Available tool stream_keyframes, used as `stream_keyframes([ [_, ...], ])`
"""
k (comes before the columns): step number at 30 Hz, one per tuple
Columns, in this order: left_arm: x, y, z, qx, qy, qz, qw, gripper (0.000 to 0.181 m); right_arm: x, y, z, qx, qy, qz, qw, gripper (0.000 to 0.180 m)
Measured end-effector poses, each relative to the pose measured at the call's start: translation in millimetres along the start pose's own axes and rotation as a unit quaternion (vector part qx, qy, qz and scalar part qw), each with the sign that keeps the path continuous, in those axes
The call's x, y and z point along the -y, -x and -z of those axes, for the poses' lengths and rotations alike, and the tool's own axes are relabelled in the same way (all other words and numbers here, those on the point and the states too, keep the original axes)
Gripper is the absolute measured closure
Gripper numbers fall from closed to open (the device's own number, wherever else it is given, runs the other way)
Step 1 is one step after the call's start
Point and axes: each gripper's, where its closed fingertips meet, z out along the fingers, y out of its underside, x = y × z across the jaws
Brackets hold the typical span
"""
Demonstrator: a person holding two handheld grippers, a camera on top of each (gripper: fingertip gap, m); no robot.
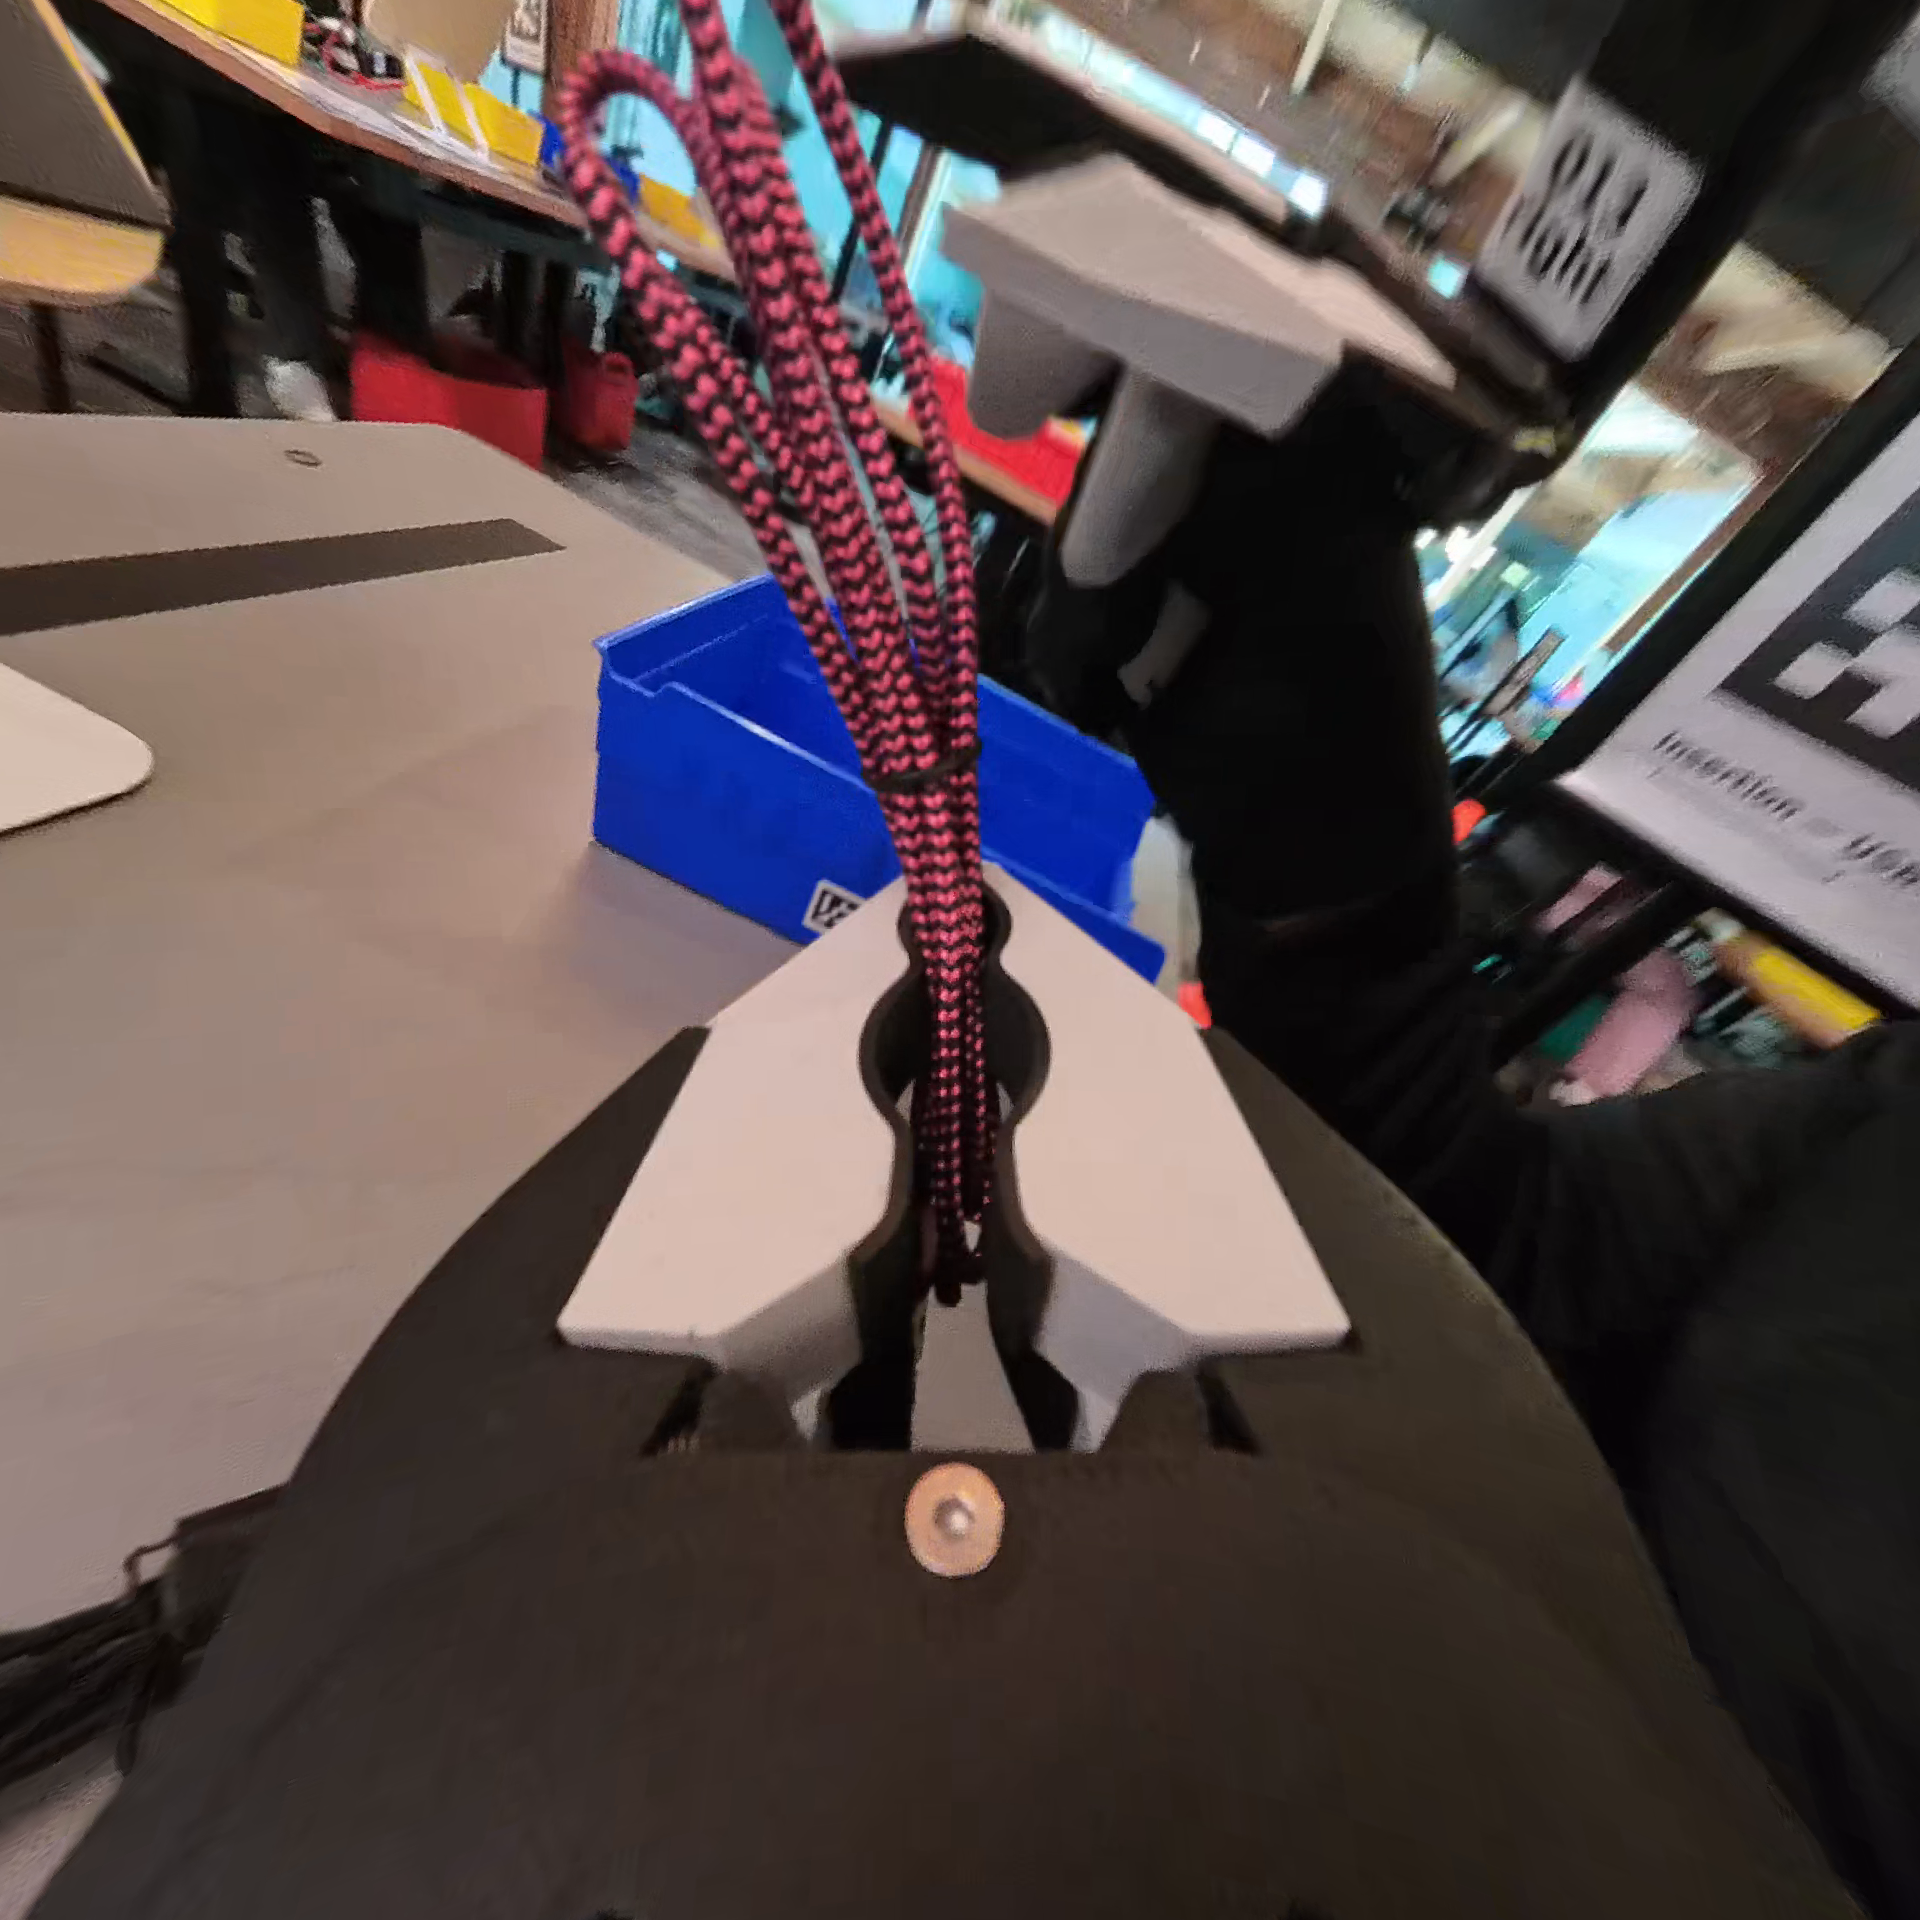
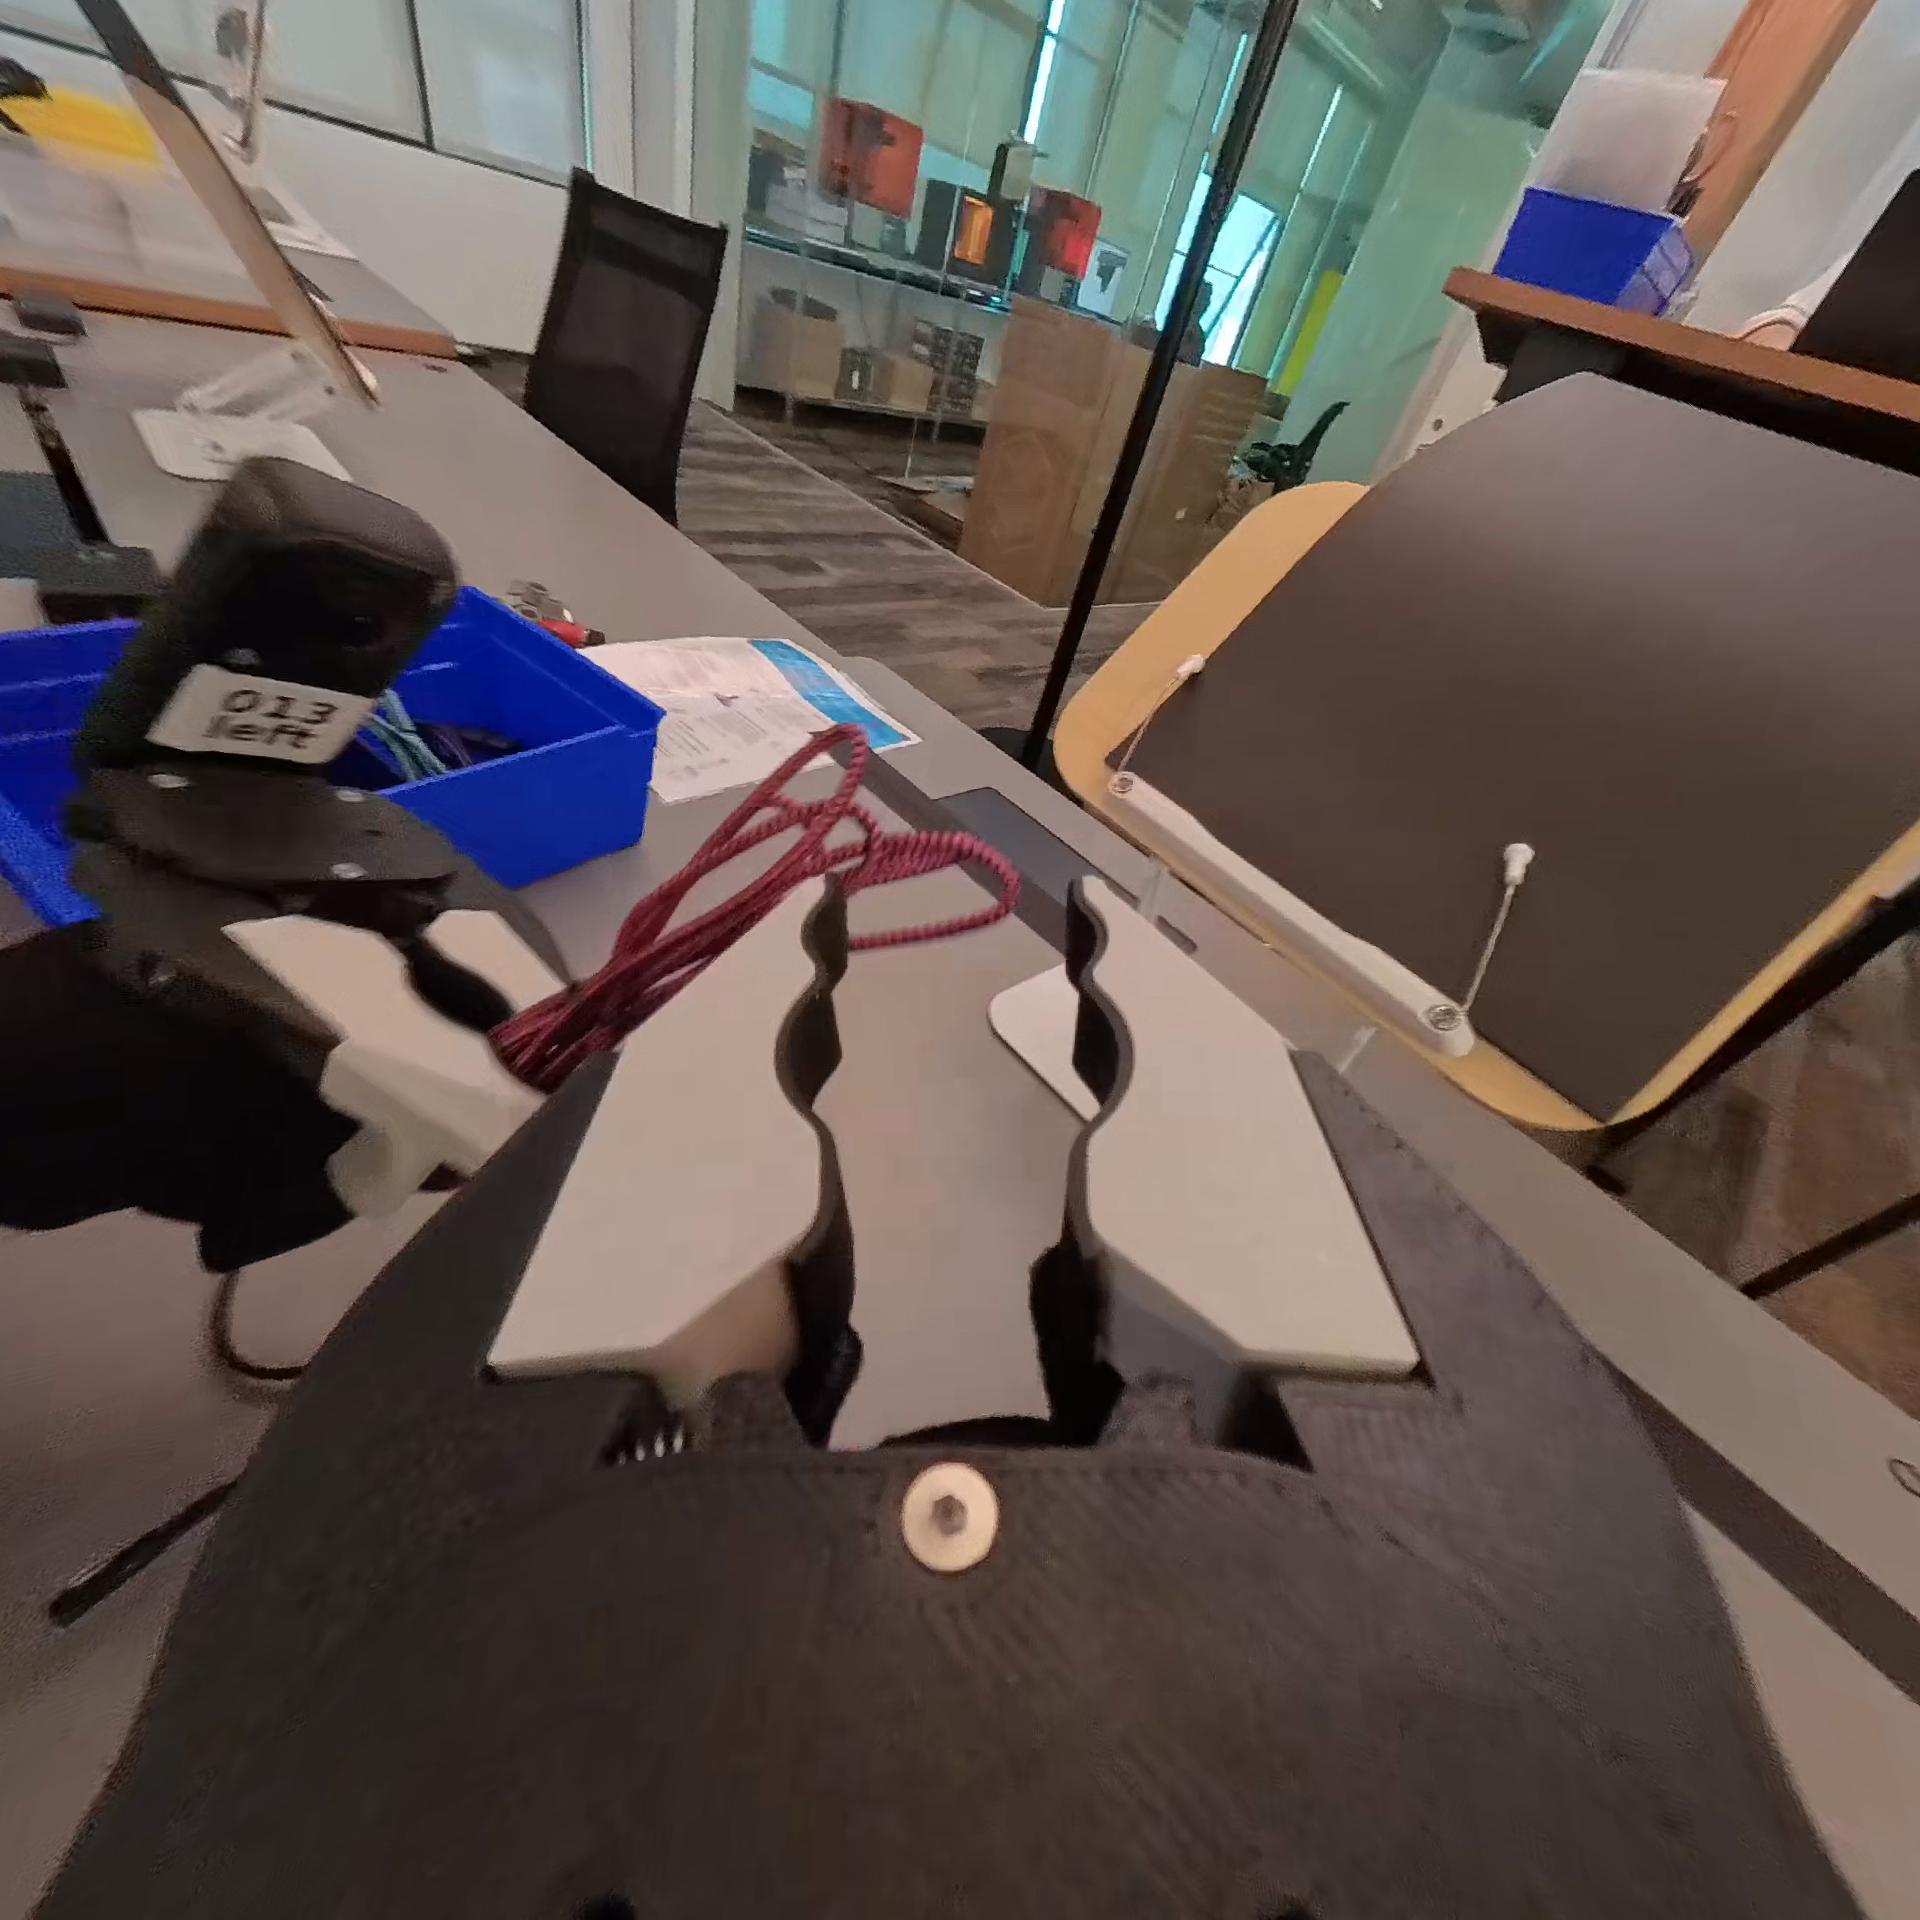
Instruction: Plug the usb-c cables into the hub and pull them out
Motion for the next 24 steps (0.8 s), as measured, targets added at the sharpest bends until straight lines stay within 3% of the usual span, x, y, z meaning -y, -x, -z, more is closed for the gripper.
stream_keyframes([
  [3, 13, -7, 10, -0.064, -0.043, 0.041, 0.996, 0.180, -1, 17, 7, 0.038, -0.021, -0.029, 0.999, 0.146],
  [5, 19, -20, 17, -0.116, -0.059, 0.042, 0.991, 0.180, -5, 39, 7, 0.111, -0.025, -0.067, 0.991, 0.151],
  [11, 21, -31, 20, -0.156, -0.062, 0.035, 0.985, 0.180, -11, 96, 0, 0.261, -0.031, -0.098, 0.960, 0.162],
  [20, 20, -37, 23, -0.179, -0.064, 0.022, 0.981, 0.180, -9, 96, 1, 0.291, -0.056, -0.143, 0.944, 0.180],
  [24, 21, -26, 19, -0.135, -0.067, 0.023, 0.988, 0.180, -14, 91, -3, 0.234, -0.031, -0.094, 0.967, 0.180],
])
